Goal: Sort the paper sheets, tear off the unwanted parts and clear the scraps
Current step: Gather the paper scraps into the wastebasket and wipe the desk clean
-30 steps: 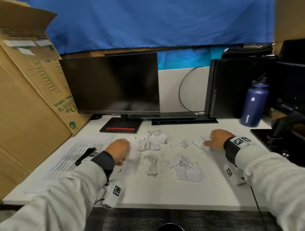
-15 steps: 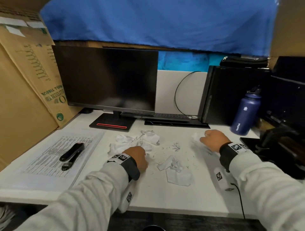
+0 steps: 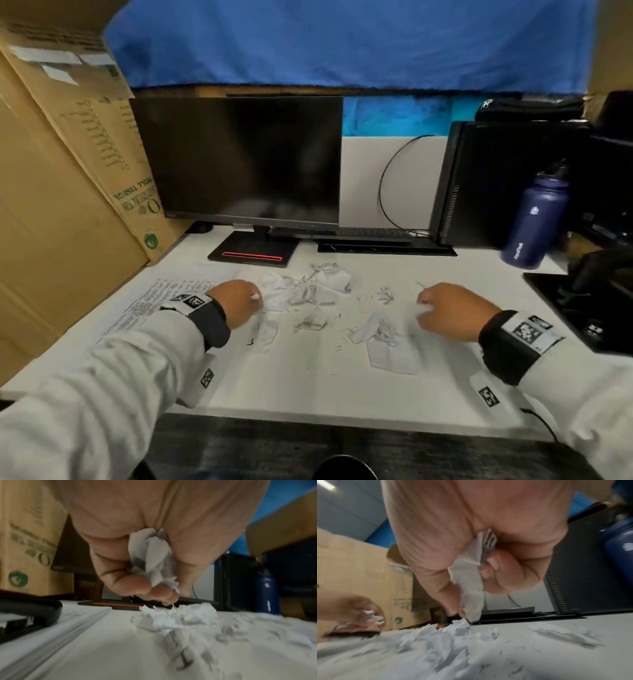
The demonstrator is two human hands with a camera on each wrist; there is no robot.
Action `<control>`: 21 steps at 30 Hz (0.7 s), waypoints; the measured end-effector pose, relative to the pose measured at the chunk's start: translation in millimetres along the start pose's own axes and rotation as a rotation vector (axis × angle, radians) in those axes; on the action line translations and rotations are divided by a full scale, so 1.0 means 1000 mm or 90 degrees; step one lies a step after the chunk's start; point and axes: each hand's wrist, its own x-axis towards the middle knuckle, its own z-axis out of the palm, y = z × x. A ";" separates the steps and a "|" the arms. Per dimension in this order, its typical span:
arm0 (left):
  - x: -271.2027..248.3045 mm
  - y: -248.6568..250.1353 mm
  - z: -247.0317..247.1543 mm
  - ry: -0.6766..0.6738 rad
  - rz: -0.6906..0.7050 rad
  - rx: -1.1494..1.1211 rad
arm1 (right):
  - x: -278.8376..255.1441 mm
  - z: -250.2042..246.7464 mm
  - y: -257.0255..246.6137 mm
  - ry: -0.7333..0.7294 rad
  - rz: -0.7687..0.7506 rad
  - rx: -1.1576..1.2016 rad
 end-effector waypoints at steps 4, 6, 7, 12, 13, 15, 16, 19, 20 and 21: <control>-0.007 0.002 0.019 -0.061 0.034 0.168 | -0.017 0.017 -0.031 -0.102 -0.012 -0.034; -0.003 0.003 0.027 -0.065 0.044 0.182 | -0.020 0.022 -0.042 -0.137 -0.027 -0.077; -0.002 0.005 0.029 -0.059 0.050 0.178 | -0.021 0.025 -0.044 -0.145 -0.033 -0.102; -0.005 0.009 0.030 -0.037 0.044 0.162 | -0.028 0.029 -0.050 -0.142 -0.026 -0.129; -0.005 0.008 0.028 -0.022 0.045 0.153 | -0.030 0.030 -0.050 -0.142 -0.041 -0.138; -0.006 0.005 0.021 0.026 0.059 0.127 | -0.034 0.028 -0.047 -0.124 -0.067 -0.134; -0.007 0.004 0.018 0.056 0.062 0.107 | -0.035 0.026 -0.044 -0.103 -0.071 -0.113; -0.016 0.001 0.006 0.201 0.052 -0.004 | -0.035 0.012 -0.035 0.012 -0.080 -0.021; -0.018 -0.001 0.002 0.261 0.047 -0.046 | -0.038 0.005 -0.033 0.049 -0.083 0.005; -0.021 -0.002 -0.001 0.307 0.042 -0.078 | -0.041 -0.001 -0.033 0.081 -0.088 0.040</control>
